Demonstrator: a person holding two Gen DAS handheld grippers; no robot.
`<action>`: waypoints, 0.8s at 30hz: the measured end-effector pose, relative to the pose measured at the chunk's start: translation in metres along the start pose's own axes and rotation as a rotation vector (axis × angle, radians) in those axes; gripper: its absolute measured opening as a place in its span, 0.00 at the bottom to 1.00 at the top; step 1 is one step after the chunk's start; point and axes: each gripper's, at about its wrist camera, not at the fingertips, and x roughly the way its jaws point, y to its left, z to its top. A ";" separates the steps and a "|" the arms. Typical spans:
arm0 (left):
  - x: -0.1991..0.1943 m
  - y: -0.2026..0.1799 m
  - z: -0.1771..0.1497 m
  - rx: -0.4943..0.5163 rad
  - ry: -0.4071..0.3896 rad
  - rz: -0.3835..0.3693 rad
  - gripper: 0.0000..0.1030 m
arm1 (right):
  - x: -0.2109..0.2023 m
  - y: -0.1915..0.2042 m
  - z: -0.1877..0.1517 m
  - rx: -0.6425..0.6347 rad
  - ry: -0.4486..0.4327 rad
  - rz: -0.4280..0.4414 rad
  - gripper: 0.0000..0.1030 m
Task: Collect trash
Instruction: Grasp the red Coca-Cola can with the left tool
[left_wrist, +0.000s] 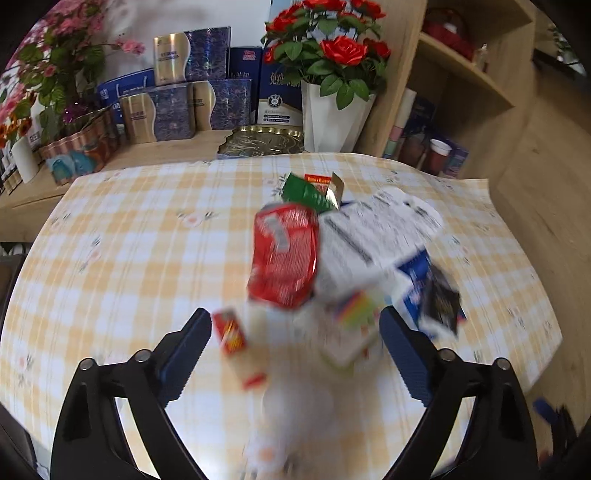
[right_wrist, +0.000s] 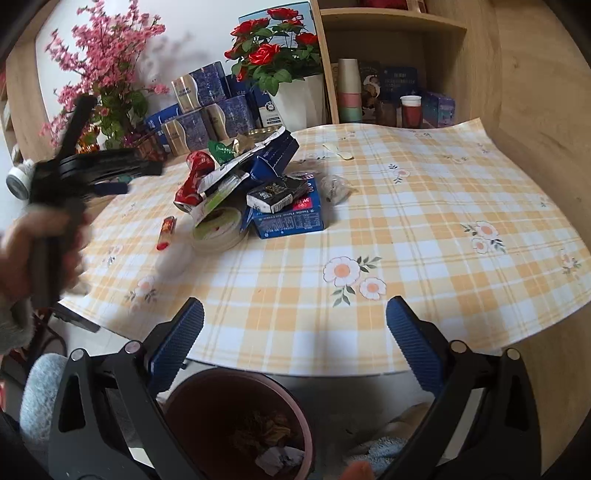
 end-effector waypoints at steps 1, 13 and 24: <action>0.007 -0.001 0.006 -0.007 0.005 0.005 0.85 | 0.002 -0.002 0.002 0.005 0.001 0.004 0.95; 0.093 0.021 0.047 -0.143 0.107 0.014 0.74 | 0.022 -0.027 0.002 0.025 0.030 0.043 0.95; 0.045 0.046 0.046 -0.102 0.027 -0.130 0.05 | 0.025 -0.023 0.015 -0.018 0.032 0.066 0.95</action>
